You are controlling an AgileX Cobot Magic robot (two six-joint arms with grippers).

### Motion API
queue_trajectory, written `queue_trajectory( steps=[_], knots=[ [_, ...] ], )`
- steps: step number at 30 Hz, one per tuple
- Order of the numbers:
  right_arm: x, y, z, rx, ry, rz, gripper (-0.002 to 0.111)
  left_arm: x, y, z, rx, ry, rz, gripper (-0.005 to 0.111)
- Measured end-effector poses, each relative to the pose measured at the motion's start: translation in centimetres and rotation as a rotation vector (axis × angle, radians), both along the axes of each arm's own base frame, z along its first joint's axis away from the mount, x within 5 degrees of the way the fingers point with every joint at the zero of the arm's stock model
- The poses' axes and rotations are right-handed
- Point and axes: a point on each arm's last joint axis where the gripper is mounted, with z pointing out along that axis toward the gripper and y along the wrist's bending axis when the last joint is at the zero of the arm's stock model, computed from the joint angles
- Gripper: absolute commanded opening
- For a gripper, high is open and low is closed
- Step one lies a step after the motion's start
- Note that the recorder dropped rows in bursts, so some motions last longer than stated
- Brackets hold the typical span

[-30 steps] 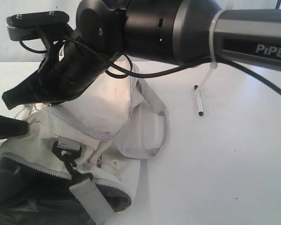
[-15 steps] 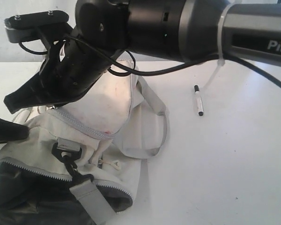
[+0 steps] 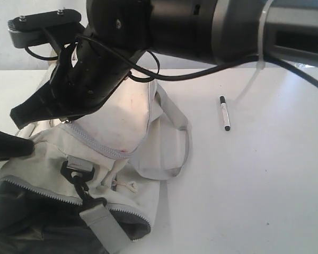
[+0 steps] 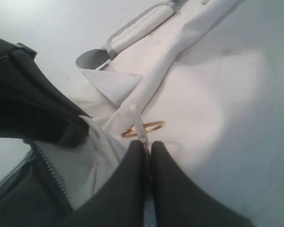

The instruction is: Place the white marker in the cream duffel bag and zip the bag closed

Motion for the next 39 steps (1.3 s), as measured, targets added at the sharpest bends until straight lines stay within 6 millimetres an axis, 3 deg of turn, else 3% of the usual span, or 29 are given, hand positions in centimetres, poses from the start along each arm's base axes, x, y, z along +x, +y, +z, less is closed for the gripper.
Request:
queue_trajectory(
  steps=[10, 18, 24, 39],
  knots=[
    [0.2, -0.2, 0.7, 0.038, -0.008, -0.062, 0.000, 0.4, -0.2, 0.7, -0.062, -0.089, 0.002, 0.000],
    [0.1, -0.1, -0.6, 0.044, 0.035, -0.076, 0.000, 0.2, 0.3, 0.2, -0.027, 0.013, 0.043, 0.000],
    [0.0, -0.1, -0.1, 0.075, 0.030, -0.081, 0.000, 0.0, 1.2, 0.3, -0.052, 0.019, 0.067, 0.000],
    [-0.2, -0.5, 0.1, 0.050, 0.031, -0.086, 0.000, -0.2, 1.2, 0.6, -0.073, -0.014, 0.041, 0.000]
  ],
)
